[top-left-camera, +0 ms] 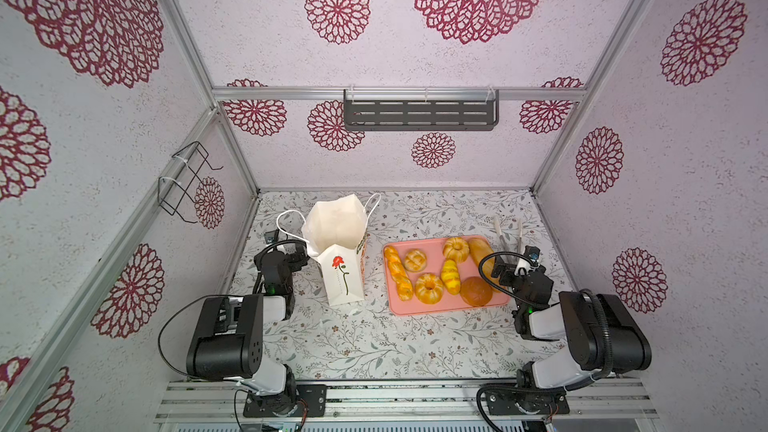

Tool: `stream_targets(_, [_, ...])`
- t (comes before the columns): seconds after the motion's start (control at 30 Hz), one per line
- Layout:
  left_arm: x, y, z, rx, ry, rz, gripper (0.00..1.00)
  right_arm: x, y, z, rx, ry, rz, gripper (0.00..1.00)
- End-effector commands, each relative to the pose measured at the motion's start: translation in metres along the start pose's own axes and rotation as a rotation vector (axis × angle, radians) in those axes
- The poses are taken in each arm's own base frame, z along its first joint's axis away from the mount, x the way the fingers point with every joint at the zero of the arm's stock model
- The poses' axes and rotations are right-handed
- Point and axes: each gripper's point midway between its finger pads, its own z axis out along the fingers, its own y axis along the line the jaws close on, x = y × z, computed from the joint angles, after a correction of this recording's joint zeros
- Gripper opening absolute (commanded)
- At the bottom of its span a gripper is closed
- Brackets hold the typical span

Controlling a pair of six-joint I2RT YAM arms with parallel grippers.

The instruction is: Take the fake bread out of the paper bag

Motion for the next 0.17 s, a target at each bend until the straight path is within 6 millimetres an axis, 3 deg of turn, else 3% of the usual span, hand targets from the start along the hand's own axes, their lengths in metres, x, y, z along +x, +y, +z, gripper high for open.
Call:
stream_targets(0.0, [-0.0083, 0.0048, -0.003, -0.033, -0.039, 0.013, 0.97, -0.0124, 0.0104, 0.0085, -0.012, -0.018, -0.056, 0.99])
stream_targets(0.13, [-0.0086, 0.0048, -0.0023, -0.03, -0.037, 0.012, 0.97, -0.0128, 0.0103, 0.0064, -0.01, -0.023, -0.057, 0.99])
